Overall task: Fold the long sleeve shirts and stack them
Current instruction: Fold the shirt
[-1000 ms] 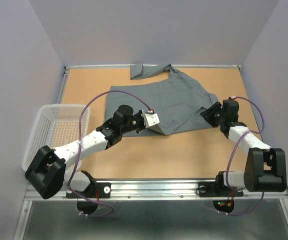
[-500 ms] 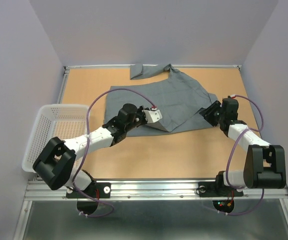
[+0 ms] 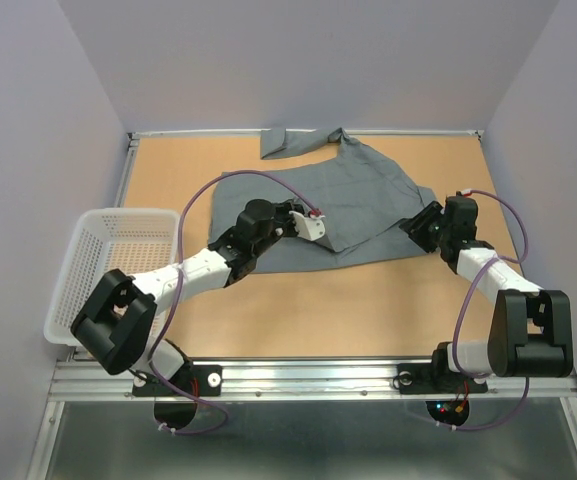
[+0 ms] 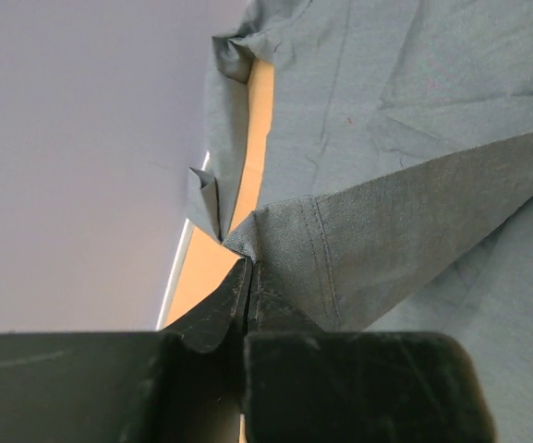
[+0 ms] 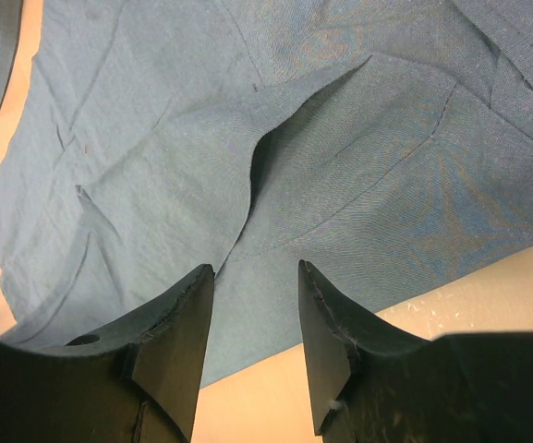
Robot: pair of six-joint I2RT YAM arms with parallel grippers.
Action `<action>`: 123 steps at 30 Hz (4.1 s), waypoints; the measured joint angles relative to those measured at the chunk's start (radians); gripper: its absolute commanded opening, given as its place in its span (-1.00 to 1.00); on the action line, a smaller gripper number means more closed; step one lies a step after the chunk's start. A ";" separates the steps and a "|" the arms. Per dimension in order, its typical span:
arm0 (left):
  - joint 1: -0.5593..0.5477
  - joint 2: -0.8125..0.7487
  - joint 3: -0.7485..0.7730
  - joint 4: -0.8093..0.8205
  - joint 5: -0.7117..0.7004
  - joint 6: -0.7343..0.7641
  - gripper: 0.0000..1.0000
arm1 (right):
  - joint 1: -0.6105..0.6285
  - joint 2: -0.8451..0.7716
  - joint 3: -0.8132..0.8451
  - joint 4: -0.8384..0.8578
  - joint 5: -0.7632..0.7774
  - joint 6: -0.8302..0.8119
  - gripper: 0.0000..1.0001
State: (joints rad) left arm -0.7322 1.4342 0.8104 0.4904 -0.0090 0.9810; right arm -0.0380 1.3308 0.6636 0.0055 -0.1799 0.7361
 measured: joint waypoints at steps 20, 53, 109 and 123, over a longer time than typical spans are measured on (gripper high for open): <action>0.000 -0.227 -0.193 0.006 -0.071 -0.183 0.32 | 0.000 0.000 0.000 0.000 -0.008 -0.014 -0.05; -0.070 0.551 0.777 -0.850 -0.367 -1.357 0.72 | 0.093 0.082 0.136 -0.069 -0.132 -0.114 0.36; -0.077 -0.009 -0.123 -0.083 -0.613 -1.392 -0.84 | 0.093 0.152 0.158 -0.104 -0.121 -0.159 0.31; -0.077 0.050 0.016 0.030 -0.610 -1.222 -0.84 | 0.093 0.414 0.554 -0.208 -0.202 -0.708 0.32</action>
State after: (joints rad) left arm -0.8093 1.4841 0.8261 0.5201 -0.6193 -0.2413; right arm 0.0551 1.7451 1.2179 -0.2028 -0.3817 0.0284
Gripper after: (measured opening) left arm 0.088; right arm 0.657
